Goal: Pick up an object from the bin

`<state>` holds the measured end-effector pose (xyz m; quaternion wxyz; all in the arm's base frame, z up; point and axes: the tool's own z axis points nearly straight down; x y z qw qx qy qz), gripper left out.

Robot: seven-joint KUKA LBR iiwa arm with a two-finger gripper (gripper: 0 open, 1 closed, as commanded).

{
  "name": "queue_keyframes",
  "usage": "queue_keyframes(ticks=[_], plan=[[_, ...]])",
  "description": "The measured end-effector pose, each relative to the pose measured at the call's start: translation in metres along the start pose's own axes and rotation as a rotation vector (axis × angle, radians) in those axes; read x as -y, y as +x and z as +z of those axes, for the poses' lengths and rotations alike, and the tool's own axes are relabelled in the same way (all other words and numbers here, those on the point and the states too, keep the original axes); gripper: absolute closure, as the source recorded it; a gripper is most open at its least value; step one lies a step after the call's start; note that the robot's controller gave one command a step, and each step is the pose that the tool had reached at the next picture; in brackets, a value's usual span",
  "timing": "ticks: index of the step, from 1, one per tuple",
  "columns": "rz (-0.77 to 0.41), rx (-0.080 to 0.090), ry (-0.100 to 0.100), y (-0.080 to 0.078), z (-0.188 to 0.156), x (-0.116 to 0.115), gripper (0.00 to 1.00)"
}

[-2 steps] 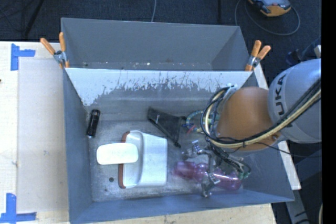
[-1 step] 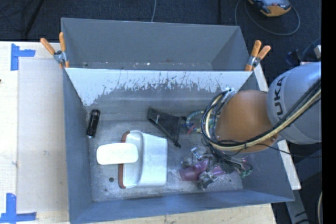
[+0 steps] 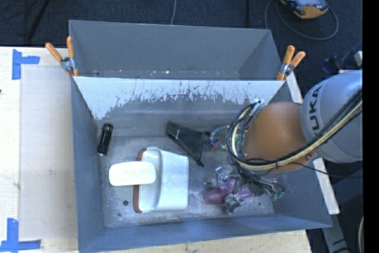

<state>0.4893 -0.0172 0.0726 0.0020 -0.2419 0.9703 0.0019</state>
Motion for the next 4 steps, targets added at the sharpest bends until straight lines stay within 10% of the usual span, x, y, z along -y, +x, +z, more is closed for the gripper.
queue_keyframes(ticks=[1,4], plan=[[0.054,-0.005,0.002,-0.010,-0.112,0.004,1.00],[0.000,-0.010,-0.002,-0.024,-0.146,-0.003,1.00]])
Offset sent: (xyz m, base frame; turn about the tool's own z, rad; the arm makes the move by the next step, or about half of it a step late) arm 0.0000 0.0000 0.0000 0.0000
